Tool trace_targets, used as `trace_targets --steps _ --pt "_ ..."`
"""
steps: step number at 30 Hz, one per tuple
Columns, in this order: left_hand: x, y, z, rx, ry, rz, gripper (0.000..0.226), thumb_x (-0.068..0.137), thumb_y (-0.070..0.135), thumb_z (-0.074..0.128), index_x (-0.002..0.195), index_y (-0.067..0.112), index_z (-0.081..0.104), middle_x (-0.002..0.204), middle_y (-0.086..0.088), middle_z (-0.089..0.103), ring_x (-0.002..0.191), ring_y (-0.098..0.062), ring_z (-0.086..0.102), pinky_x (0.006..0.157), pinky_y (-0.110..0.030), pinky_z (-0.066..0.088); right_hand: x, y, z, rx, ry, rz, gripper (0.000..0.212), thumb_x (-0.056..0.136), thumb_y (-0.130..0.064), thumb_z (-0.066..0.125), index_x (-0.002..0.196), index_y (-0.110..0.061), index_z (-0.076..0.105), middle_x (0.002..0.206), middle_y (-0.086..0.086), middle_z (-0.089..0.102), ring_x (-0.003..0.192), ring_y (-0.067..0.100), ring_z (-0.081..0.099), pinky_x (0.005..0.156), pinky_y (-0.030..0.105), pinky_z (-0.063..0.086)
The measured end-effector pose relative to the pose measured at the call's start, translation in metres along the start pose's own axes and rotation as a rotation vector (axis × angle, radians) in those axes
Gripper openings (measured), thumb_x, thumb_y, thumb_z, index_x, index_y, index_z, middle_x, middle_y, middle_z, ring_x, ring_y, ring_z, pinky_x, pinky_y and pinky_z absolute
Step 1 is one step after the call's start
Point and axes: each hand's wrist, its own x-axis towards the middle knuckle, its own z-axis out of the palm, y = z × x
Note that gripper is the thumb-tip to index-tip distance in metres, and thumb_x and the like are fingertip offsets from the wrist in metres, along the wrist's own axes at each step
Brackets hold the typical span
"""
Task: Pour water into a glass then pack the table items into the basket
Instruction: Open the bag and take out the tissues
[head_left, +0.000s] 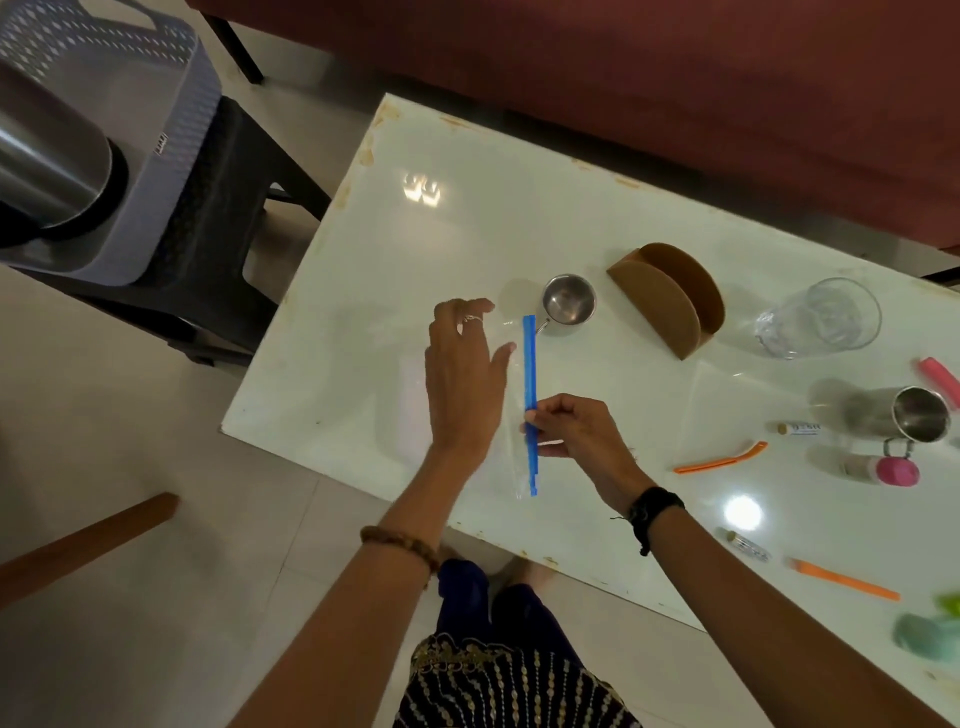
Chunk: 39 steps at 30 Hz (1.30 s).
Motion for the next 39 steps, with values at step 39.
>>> trace_targets --steps 39 --pt "-0.047 -0.012 0.022 -0.462 -0.002 -0.453 0.015 0.082 0.012 0.059 0.069 0.016 0.051 0.064 0.008 0.057 0.063 -0.002 0.057 0.058 -0.003 0.041 0.005 0.007 -0.016 -0.034 0.466 -0.044 0.006 0.087 -0.008 0.057 0.087 -0.002 0.057 0.06 0.009 0.061 0.04 0.011 0.053 0.037 0.015 0.045"
